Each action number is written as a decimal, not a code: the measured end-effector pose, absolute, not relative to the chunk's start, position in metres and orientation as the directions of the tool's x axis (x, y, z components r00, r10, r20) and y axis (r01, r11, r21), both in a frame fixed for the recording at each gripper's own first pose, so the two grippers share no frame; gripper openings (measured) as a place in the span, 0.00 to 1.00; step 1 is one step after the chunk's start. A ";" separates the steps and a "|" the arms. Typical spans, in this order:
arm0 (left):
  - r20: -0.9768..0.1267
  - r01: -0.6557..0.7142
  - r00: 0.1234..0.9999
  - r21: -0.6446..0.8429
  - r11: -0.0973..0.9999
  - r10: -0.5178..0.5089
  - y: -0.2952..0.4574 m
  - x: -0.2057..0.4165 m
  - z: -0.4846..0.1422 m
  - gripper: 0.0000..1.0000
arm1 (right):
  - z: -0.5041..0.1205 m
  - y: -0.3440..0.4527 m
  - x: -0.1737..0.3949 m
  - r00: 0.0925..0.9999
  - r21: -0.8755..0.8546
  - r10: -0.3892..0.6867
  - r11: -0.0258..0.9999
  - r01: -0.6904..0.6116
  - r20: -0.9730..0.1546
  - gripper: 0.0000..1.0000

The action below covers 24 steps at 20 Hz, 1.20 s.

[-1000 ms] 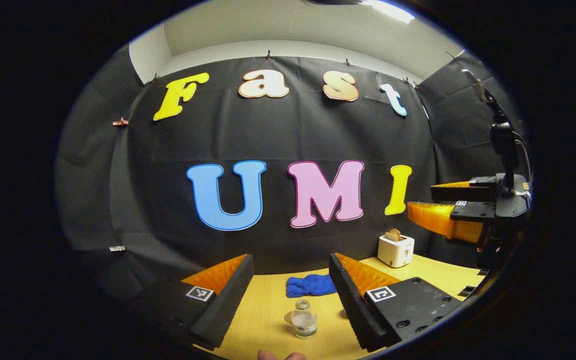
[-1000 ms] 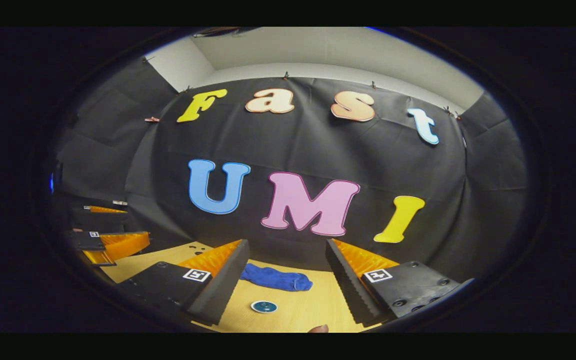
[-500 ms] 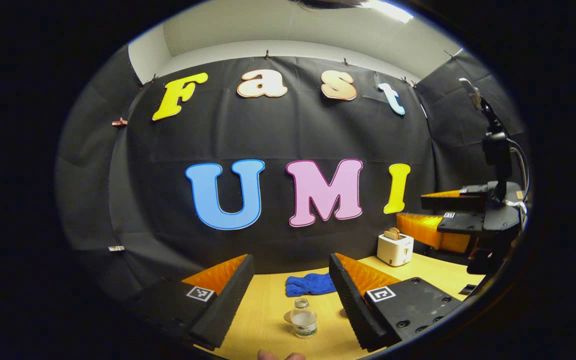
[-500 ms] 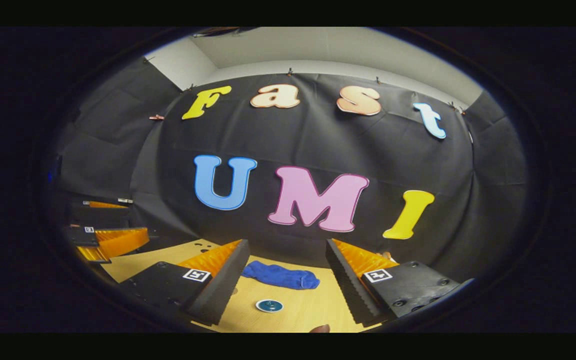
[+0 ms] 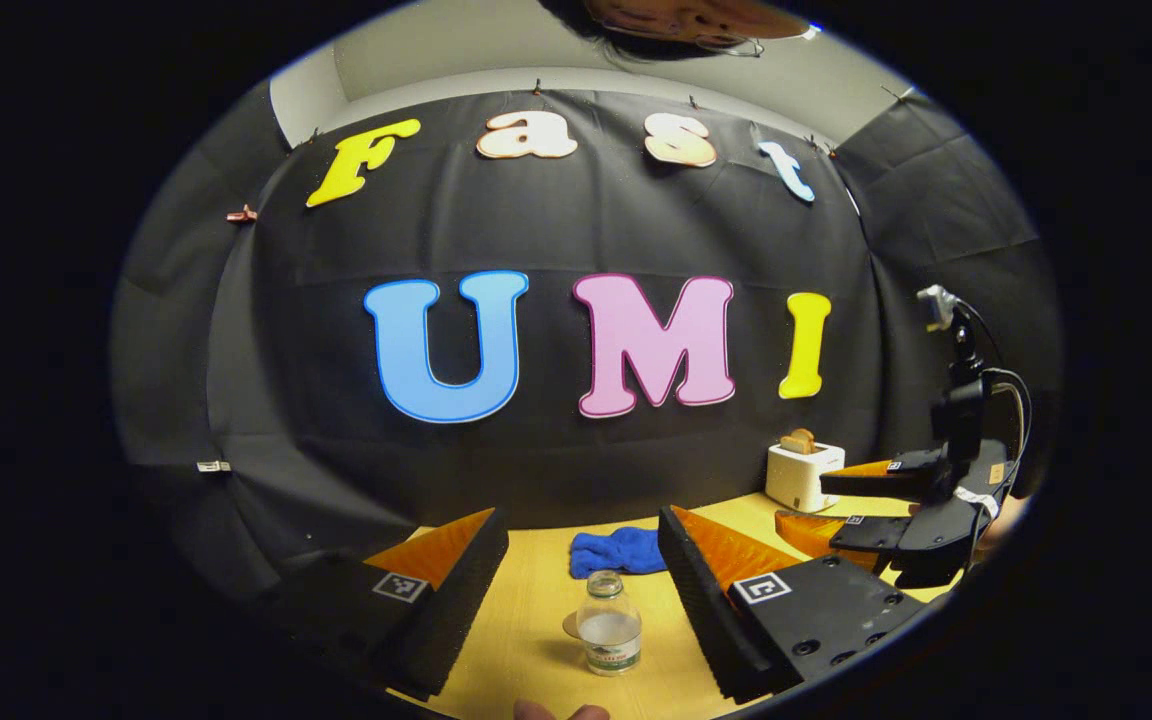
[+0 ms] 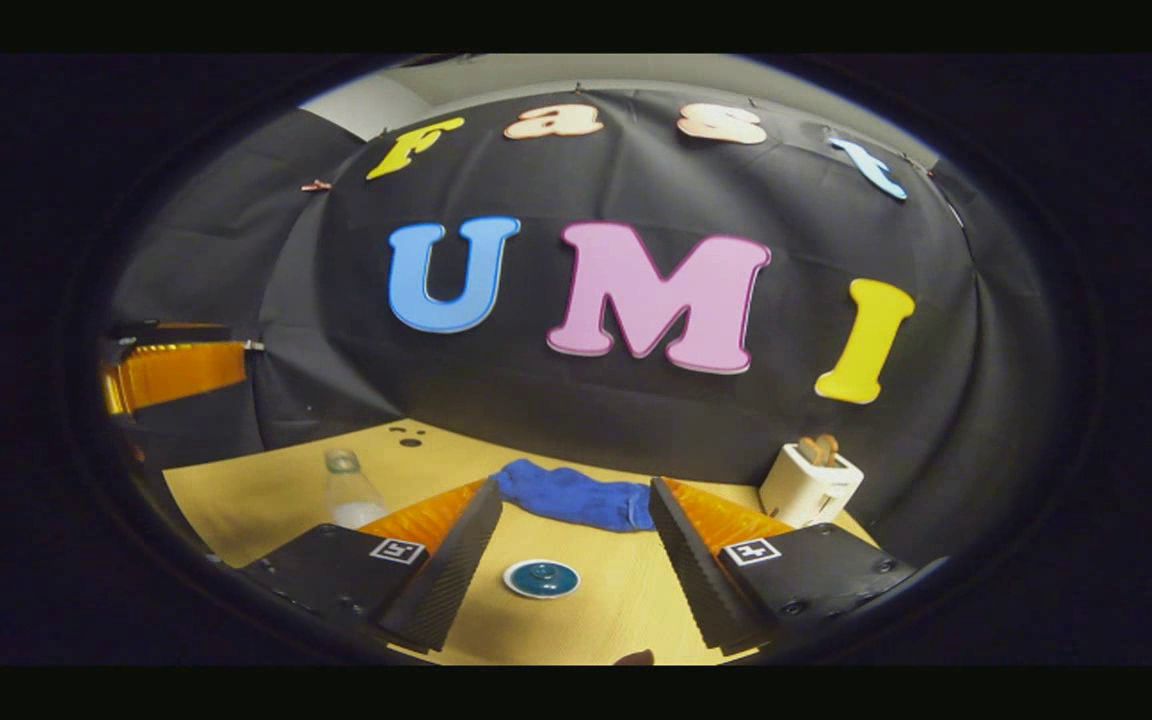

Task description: Open the teacup lid with one hand, grasp the water bottle and pour water into the teacup with the other hand; after pouring, place the water bottle on the coaster and then close the teacup lid.

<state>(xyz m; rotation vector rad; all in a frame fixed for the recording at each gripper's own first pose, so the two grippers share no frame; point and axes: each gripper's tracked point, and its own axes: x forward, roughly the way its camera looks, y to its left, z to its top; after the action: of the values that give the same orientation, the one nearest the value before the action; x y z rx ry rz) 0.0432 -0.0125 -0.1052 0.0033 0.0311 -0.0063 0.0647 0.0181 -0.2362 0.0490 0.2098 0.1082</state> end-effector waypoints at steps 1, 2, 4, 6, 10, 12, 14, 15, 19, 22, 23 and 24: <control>-0.034 0.001 0.999 0.002 1.000 -0.001 -0.013 0.047 -0.119 0.95 | -0.257 0.020 0.071 0.968 0.061 0.120 0.992 -0.109 -0.220 0.92; -0.041 -0.004 0.999 -0.004 1.000 0.004 -0.014 0.050 -0.131 0.95 | -0.275 0.023 0.075 0.964 0.060 0.125 0.992 -0.114 -0.236 0.92; -0.063 -0.008 0.998 -0.016 1.000 0.007 -0.015 0.052 -0.164 0.95 | -0.302 0.028 0.082 0.959 0.062 0.136 0.990 -0.124 -0.248 0.90; -0.087 -0.013 0.996 -0.011 1.000 0.012 -0.015 0.051 -0.195 0.95 | -0.324 0.035 0.089 0.954 0.060 0.152 0.988 -0.141 -0.260 0.90; -0.118 -0.021 0.993 -0.028 0.999 0.018 -0.016 0.055 -0.231 0.95 | -0.357 0.046 0.097 0.937 0.075 0.192 0.981 -0.178 -0.292 0.77; -0.131 -0.027 0.991 -0.036 0.999 0.022 -0.017 0.055 -0.242 0.95 | -0.371 0.049 0.099 0.928 0.079 0.197 0.980 -0.181 -0.316 0.73; -0.137 -0.036 0.990 -0.033 0.999 0.031 -0.014 0.053 -0.248 0.95 | -0.383 0.053 0.101 0.916 0.083 0.209 0.978 -0.192 -0.342 0.74; -0.138 -0.038 0.990 -0.035 0.999 0.033 -0.014 0.052 -0.249 0.95 | -0.386 0.055 0.101 0.911 0.093 0.218 0.976 -0.197 -0.351 0.71; -0.138 -0.040 0.990 -0.036 0.999 0.035 -0.014 0.052 -0.251 0.95 | -0.397 0.063 0.098 0.891 0.111 0.229 0.973 -0.201 -0.393 0.46; -0.143 -0.041 0.989 -0.036 0.999 0.036 -0.015 0.053 -0.256 0.95 | -0.397 0.069 0.098 0.885 0.135 0.252 0.967 -0.216 -0.392 0.48; -0.145 -0.042 0.989 -0.037 0.998 0.036 -0.015 0.053 -0.256 0.95 | -0.398 0.071 0.098 0.884 0.136 0.251 0.967 -0.214 -0.394 0.46; -0.148 -0.042 0.988 -0.039 0.998 0.035 -0.016 0.053 -0.258 0.95 | -0.397 0.071 0.100 0.883 0.150 0.255 0.966 -0.212 -0.393 0.40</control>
<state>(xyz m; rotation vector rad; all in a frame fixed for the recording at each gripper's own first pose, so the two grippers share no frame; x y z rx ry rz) 0.0533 -0.0160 -0.2575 -0.0423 0.1476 0.0386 0.1001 0.0711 -0.3965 0.1038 0.4229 0.2436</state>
